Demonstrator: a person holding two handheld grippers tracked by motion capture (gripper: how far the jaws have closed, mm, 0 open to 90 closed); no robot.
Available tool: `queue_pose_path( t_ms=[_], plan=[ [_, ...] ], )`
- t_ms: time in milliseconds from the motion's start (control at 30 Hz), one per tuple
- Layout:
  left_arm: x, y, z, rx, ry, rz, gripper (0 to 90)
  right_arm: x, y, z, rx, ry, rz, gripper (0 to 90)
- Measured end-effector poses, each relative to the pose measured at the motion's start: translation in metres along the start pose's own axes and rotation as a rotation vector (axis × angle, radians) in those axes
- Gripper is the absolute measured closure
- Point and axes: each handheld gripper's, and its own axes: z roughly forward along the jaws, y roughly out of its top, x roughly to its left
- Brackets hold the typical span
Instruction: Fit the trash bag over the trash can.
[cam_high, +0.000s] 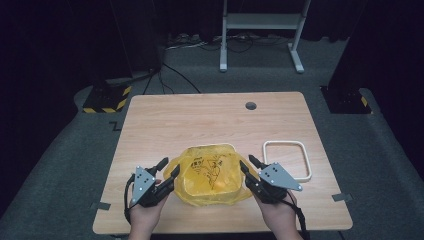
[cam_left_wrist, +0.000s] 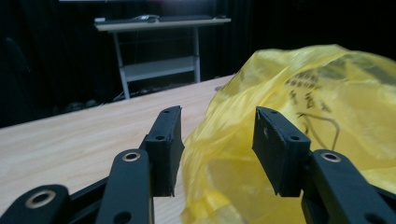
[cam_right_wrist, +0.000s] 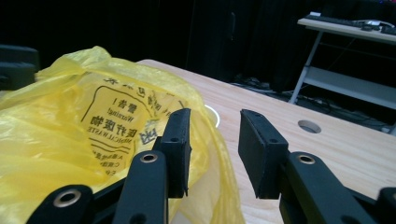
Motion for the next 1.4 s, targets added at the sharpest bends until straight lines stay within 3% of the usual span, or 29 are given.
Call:
queue_pose_path(
  t_ms=[167,267,300,367,467,700,1000,1167,1400],
  plan=[
    [-0.002,0.01,0.008,0.007,-0.025,0.024,52.7,-0.004,-0.001,0.01,0.028,0.0,-0.006,66.5],
    [-0.004,0.016,0.017,0.05,-0.049,0.053,55.9,-0.006,-0.003,0.016,0.039,0.001,-0.01,67.9],
    [-0.005,0.017,0.02,0.071,-0.061,0.064,59.3,-0.007,-0.004,0.019,0.044,0.001,-0.004,68.9],
    [-0.007,0.018,0.025,0.111,-0.079,0.094,81.8,-0.009,-0.005,0.024,0.057,0.006,0.001,70.4],
    [-0.007,0.019,0.03,0.129,-0.073,0.111,89.7,-0.01,-0.008,0.031,0.077,0.008,-0.003,74.2],
    [0.0,0.021,0.038,0.117,-0.027,0.116,90.0,-0.011,-0.007,0.042,0.099,-0.002,-0.026,87.0],
    [0.013,0.02,0.056,0.145,0.018,0.079,90.0,-0.016,0.002,0.065,0.148,0.016,-0.037,87.6],
    [0.019,0.016,0.066,0.173,0.021,0.062,90.0,-0.019,0.0,0.075,0.175,0.02,-0.025,87.5],
    [0.021,0.014,0.07,0.174,0.019,0.052,90.0,-0.019,-0.002,0.077,0.177,0.019,-0.021,87.1]
  ],
)
